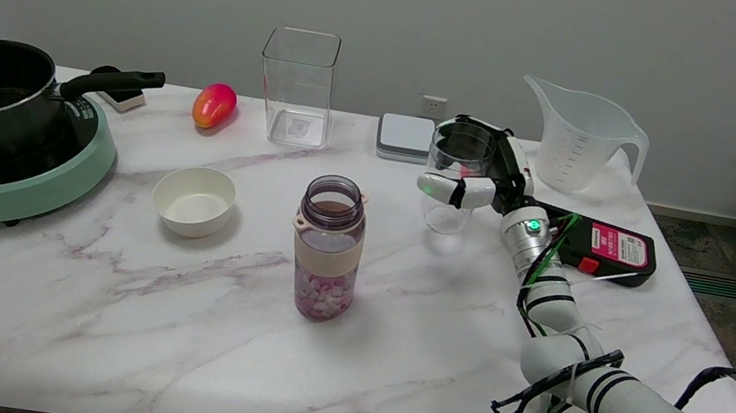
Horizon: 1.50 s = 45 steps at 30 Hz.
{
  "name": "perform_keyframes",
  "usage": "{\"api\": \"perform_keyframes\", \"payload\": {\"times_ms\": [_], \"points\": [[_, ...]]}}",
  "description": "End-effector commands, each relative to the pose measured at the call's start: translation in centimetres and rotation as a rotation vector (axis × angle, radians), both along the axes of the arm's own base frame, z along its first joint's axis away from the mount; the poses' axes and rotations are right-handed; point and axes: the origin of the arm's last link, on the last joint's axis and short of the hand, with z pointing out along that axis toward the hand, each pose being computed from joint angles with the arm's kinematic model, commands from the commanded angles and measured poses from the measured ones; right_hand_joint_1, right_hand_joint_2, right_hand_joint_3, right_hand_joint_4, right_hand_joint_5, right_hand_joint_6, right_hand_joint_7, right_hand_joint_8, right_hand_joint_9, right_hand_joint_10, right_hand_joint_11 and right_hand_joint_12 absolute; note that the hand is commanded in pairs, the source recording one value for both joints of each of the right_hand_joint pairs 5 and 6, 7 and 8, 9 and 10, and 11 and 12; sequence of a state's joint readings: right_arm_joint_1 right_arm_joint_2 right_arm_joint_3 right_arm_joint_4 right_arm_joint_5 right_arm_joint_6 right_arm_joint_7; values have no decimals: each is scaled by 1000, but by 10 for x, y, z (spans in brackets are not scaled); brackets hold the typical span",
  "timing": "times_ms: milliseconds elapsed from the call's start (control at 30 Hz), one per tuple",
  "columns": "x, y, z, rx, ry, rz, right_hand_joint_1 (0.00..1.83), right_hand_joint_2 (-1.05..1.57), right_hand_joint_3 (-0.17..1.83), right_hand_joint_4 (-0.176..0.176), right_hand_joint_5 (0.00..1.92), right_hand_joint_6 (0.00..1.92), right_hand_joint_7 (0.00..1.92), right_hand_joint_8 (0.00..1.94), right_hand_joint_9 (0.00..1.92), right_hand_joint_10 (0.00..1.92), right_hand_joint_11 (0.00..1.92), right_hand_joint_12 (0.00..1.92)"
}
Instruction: Place the measuring cup onto the table.
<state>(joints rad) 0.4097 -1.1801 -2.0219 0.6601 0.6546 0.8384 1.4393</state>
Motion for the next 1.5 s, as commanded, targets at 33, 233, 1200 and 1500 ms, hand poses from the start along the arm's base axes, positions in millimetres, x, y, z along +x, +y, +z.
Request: {"api": "perform_keyframes", "payload": {"times_ms": [33, 233, 1200, 1500], "points": [[-11, 4, -3, -35, 71, 9, 1442, 966, 636, 0, 1304, 1304, 1444, 1444, 1328, 1328, 1165, 1165], [-13, 10, 4, -61, 59, 23, 1438, 986, 622, 0, 1307, 1307, 1447, 1447, 1331, 1331, 1170, 1170], [-38, 41, 21, -125, 16, 20, 1281, -103, 936, 0, 619, 619, 1095, 1095, 971, 971, 777, 777], [-37, 43, 19, -117, 6, 31, 1195, -735, 946, 0, 232, 232, 581, 581, 560, 560, 571, 571]]}}
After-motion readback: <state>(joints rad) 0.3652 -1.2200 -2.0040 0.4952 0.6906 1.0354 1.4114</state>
